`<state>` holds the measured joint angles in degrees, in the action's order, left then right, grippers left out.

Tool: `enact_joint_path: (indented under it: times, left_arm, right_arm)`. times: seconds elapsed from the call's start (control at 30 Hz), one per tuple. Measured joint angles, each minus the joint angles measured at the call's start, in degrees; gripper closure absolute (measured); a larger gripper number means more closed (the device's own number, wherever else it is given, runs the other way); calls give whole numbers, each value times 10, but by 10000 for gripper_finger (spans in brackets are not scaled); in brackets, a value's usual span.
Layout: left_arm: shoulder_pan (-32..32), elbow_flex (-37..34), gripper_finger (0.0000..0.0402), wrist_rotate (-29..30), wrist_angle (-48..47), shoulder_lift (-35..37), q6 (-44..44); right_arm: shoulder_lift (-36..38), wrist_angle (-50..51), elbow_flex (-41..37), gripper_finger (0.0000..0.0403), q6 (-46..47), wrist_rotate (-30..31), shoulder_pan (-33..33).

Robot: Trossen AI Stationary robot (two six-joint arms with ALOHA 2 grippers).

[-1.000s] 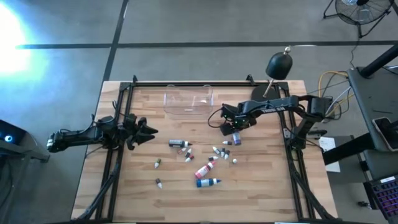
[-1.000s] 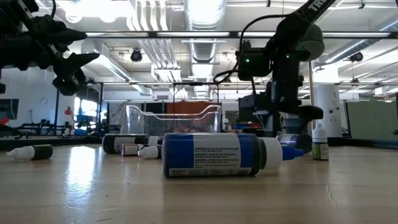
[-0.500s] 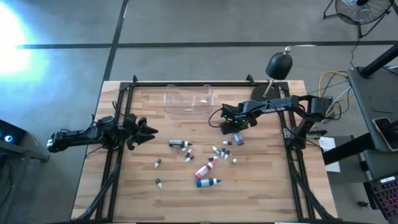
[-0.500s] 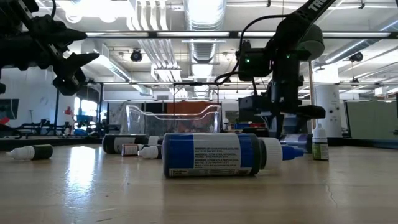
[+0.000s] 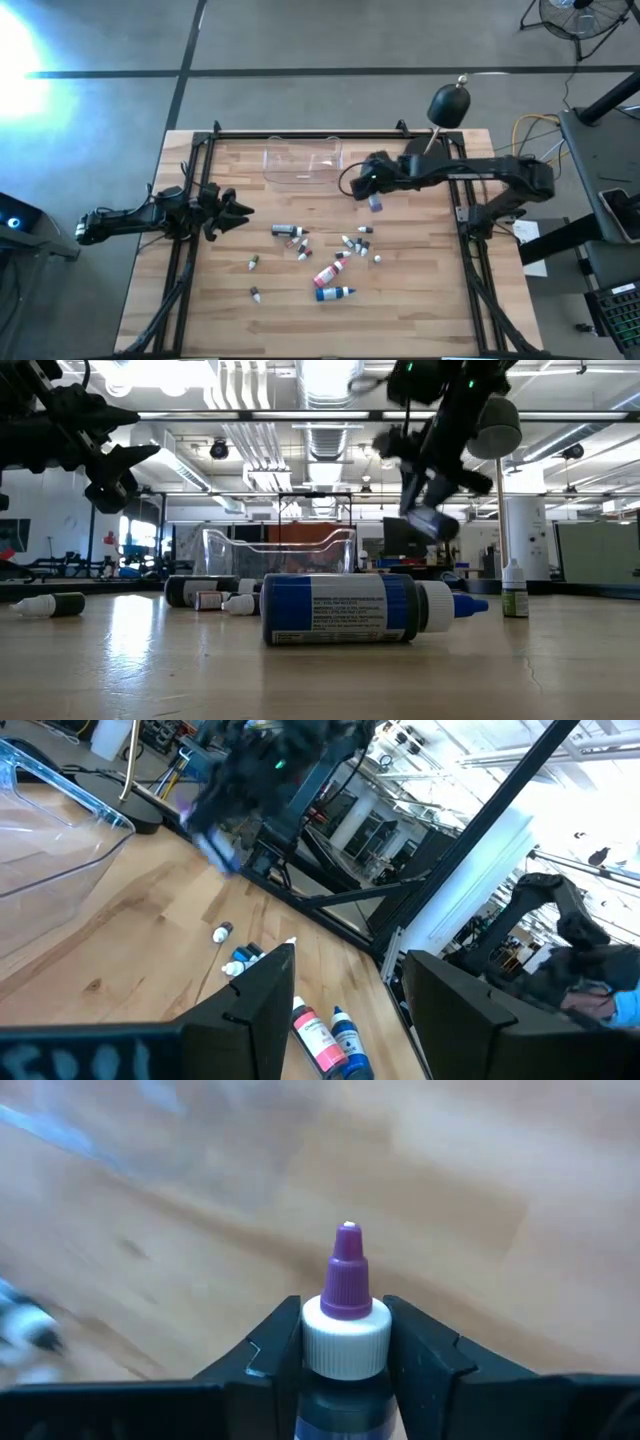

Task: Pick & Place food coloring
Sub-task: Put the large violet food coloring bottle into the transparent bin

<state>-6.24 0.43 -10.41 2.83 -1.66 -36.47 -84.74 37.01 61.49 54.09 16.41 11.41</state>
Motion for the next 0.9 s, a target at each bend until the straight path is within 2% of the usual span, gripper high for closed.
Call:
enact_joint_path:
  times: [0.07, 0.13, 0.23, 0.3, 0.43, 0.63, 0.73, 0.9]
  left_arm:
    - [0, 0, 239, 0, 0, 0, 0]
    - [0, 0, 239, 0, 0, 0, 0]
    - [0, 0, 239, 0, 0, 0, 0]
    - [0, 0, 239, 0, 0, 0, 0]
    - [0, 0, 239, 0, -1, 0, 0]
    - [0, 0, 239, 0, -1, 0, 0]
    - [0, 0, 239, 0, -1, 0, 0]
    - [0, 0, 239, 0, -1, 0, 0]
  right_arm:
    - [30, -60, -8, 296, -44, 52, -21]
    - [56, -169, -28, 296, -109, 84, -40]
    - [66, -353, -62, 295, -182, 85, -43]
    - [51, -420, -73, 288, -196, 81, -30]
    - [7, -447, -63, 284, -201, 83, -7]
    - [-70, -496, -23, 295, -286, 80, 4]
    - [-99, -505, 0, 293, -296, 83, 4]
    - [-141, -538, 8, 291, -316, 133, 4]
